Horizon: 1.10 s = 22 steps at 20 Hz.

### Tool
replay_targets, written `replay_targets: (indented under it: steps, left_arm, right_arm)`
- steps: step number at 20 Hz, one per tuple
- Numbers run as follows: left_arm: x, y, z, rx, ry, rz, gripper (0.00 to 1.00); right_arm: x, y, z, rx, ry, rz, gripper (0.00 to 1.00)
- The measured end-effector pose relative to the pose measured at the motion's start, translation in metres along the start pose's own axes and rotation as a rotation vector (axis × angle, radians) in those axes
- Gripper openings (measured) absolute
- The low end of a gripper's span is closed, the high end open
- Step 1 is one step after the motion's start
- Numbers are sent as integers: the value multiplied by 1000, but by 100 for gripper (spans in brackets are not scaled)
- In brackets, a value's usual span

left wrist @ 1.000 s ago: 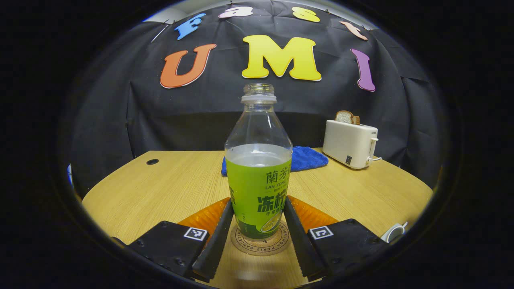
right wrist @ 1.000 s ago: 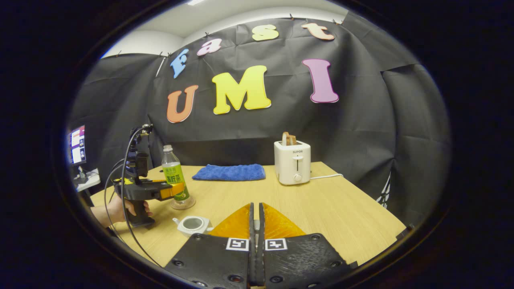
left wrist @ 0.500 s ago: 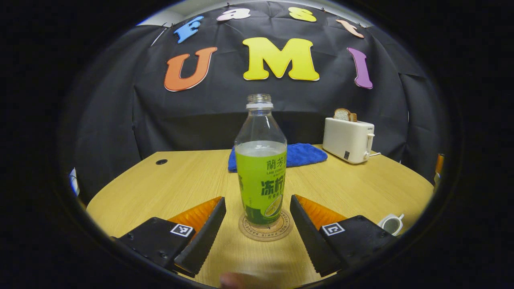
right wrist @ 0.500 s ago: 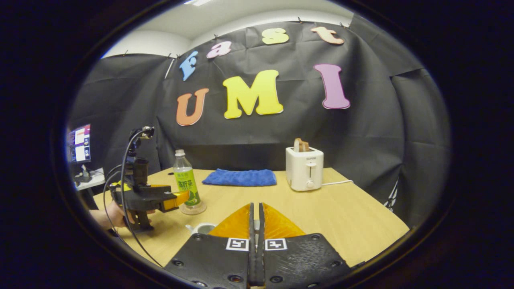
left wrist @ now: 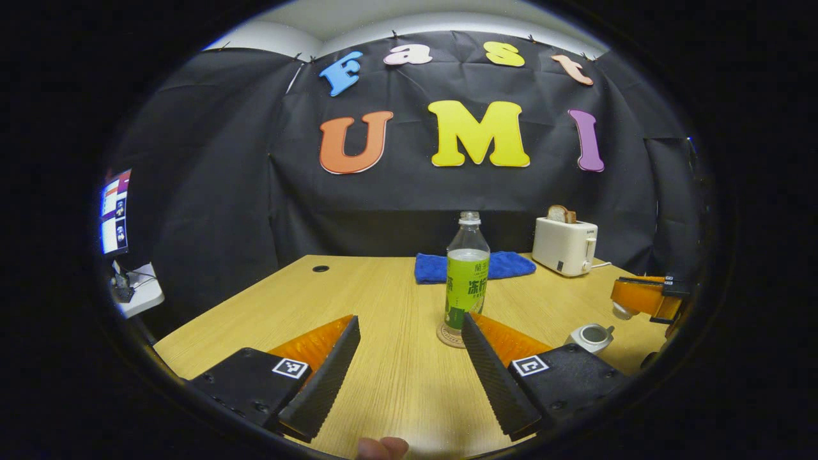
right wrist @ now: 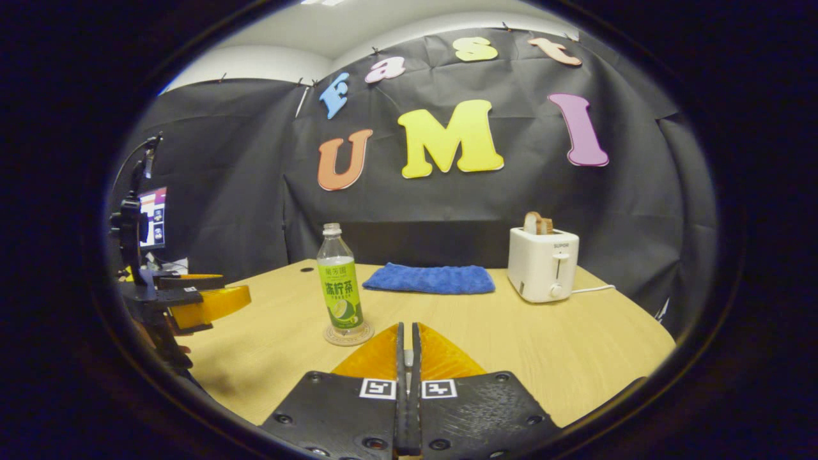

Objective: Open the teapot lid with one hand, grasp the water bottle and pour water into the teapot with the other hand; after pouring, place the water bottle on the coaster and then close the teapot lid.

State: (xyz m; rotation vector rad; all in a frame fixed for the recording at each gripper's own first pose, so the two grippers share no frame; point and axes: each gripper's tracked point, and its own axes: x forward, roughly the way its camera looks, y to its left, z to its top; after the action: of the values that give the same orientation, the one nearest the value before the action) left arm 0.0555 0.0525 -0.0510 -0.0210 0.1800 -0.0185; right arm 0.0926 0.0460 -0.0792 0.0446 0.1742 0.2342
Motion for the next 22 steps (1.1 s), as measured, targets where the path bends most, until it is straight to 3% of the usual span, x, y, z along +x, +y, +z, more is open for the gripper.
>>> replay_targets:
  steps: [6, 22]
  left_arm:
    - [-31, 32, -9, -32, 3, 79, 99]
    - [-44, 30, -2, -36, -14, 78, 99]
  right_arm:
    - [16, 15, -8, -37, 3, 19, 0]
    - [25, 17, -32, -35, 11, 2, 0]
